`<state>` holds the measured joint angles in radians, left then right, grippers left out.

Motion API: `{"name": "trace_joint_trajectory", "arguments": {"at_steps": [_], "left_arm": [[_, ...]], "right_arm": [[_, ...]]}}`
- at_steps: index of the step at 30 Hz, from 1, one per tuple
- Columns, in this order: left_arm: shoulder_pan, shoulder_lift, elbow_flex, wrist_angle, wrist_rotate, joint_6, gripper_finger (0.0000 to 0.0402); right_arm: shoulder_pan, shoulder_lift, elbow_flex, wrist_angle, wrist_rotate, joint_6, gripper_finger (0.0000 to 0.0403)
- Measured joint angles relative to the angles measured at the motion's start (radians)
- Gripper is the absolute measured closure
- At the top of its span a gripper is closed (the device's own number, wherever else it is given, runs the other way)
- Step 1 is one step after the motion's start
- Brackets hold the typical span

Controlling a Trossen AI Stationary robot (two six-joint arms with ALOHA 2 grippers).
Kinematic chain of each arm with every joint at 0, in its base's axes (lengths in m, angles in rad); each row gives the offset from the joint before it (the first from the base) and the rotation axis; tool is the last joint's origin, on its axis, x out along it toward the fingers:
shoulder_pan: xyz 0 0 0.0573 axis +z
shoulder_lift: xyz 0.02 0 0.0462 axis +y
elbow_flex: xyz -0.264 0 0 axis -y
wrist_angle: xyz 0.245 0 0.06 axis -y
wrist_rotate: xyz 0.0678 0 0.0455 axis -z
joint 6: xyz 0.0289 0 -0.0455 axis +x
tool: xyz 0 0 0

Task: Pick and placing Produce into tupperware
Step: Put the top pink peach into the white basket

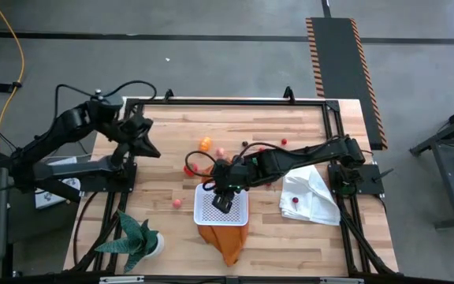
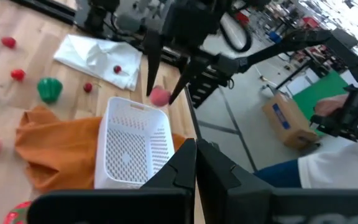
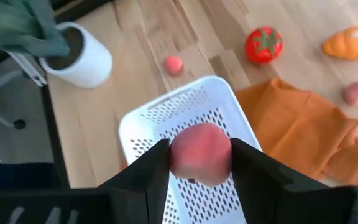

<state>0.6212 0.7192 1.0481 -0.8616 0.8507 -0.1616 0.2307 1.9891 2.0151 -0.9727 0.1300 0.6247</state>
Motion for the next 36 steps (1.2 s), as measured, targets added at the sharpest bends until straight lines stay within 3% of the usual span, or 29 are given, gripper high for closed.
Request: {"name": "trace_joint_trajectory", "arguments": {"at_steps": [10,24,36], "left_arm": [[0.000,-0.038,0.000,-0.012,-0.036,0.000,0.0401],[0.000,-0.035,0.000,-0.037,-0.059,0.027,0.0401],[0.000,-0.035,0.000,-0.059,-0.060,0.035,0.0401]], "right_arm": [[-0.033,0.070,0.000,-0.080,-0.042,0.031,0.0261],[-0.036,0.194,0.000,-0.107,-0.177,0.049,0.0261],[-0.020,0.243,-0.001,-0.068,-0.173,0.038,0.0261]]}}
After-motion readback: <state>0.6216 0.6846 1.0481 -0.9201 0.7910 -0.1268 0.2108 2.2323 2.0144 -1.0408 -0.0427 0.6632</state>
